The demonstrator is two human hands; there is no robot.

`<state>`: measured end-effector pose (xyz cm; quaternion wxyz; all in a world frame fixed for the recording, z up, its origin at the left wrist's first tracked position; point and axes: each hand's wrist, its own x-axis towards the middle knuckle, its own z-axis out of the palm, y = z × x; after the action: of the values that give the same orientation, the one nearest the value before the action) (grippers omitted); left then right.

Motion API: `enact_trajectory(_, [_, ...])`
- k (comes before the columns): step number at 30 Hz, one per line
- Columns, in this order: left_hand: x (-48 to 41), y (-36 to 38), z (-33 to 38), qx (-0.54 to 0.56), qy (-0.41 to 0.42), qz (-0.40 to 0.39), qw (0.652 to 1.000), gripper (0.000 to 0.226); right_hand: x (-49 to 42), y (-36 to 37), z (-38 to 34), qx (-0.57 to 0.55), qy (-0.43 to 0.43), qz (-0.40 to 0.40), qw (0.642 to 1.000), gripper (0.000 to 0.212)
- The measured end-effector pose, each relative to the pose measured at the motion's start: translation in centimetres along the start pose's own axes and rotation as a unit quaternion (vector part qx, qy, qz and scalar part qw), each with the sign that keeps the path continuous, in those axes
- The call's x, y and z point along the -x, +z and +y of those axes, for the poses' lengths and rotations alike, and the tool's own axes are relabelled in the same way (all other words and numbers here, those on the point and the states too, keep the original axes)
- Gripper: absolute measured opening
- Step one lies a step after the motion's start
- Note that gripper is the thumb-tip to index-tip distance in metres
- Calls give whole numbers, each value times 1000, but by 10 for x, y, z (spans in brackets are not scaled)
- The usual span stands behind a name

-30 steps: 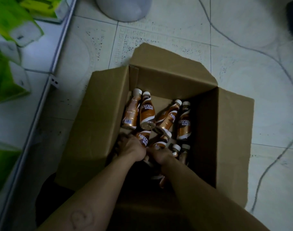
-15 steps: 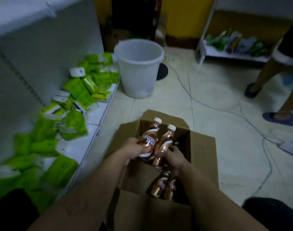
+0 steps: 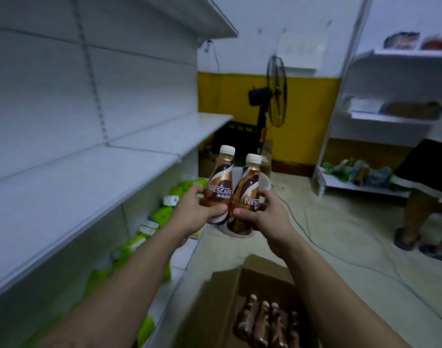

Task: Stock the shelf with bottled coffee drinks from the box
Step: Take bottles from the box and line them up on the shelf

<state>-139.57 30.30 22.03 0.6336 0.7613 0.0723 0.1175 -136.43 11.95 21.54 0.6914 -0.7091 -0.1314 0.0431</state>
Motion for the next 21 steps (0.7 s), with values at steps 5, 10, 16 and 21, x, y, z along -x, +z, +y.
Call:
enact_trajectory(5, [27, -73, 53, -56, 60, 92, 992, 61, -19, 60, -64, -4, -81, -63, 995, 50])
enact_trajectory(10, [77, -153, 92, -167, 95, 192, 962, 76, -21, 143, -103, 10, -146, -164, 976, 43])
enact_trajectory(16, [169, -249, 103, -232, 6, 300, 925, 75, 20, 263, -126, 39, -195, -280, 939, 53])
enact_trajectory(21, [262, -309, 79, -278, -64, 401, 871, 74, 91, 361, -117, 35, -198, -384, 901, 46])
